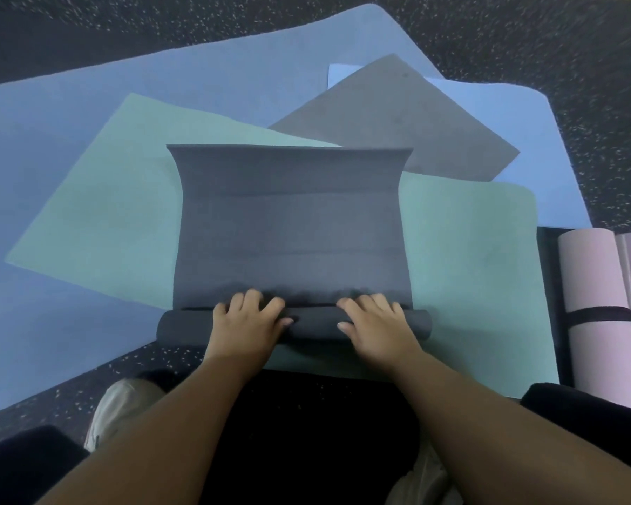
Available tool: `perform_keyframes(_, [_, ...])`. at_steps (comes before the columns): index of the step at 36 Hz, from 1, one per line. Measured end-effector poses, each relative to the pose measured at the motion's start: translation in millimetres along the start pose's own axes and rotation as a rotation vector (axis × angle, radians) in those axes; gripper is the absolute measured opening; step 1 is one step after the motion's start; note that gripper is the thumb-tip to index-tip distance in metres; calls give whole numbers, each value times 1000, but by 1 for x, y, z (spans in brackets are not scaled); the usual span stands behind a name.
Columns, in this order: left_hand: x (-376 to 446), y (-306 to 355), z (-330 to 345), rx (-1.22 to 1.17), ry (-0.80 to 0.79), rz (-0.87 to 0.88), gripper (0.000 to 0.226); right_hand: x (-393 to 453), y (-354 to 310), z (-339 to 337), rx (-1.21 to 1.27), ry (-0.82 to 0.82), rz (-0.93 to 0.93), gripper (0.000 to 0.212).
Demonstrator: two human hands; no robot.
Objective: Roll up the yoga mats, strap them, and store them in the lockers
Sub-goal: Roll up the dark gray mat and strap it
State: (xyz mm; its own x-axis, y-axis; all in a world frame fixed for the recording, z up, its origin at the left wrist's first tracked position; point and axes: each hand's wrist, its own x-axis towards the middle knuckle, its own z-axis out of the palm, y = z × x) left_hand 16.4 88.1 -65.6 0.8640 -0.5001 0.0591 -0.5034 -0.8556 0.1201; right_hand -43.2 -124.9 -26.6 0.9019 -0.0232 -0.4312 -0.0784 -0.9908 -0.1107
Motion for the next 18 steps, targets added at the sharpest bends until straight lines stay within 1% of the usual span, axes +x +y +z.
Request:
perform_keyframes(3, [5, 7, -3, -2, 52, -44, 38, 5, -7, 1, 45, 36, 127, 42])
perform_keyframes(7, [5, 7, 2, -48, 84, 120, 35, 16, -9, 2, 59, 9, 196, 41])
perform_keyframes(9, [-1, 4, 5, -54, 57, 175, 37, 19, -10, 2, 55, -1, 212, 43])
perform_keyframes(11, [-9, 1, 7, -22, 13, 226, 45, 20, -11, 0, 65, 6, 241, 45])
perform_keyframes(12, [-12, 0, 6, 3, -19, 238, 50, 21, -11, 0, 70, 12, 257, 46])
perform_keyframes(14, [-12, 0, 2, 50, -96, 207, 57, 24, -12, 0, 57, 31, 272, 47])
perform_keyframes(16, [-7, 3, -1, 59, -137, 155, 62, 28, -14, 4, 34, 97, 283, 47])
perform_keyframes(18, [2, 5, -3, 49, -180, 127, 78, 33, -17, 7, 32, 282, 292, 44])
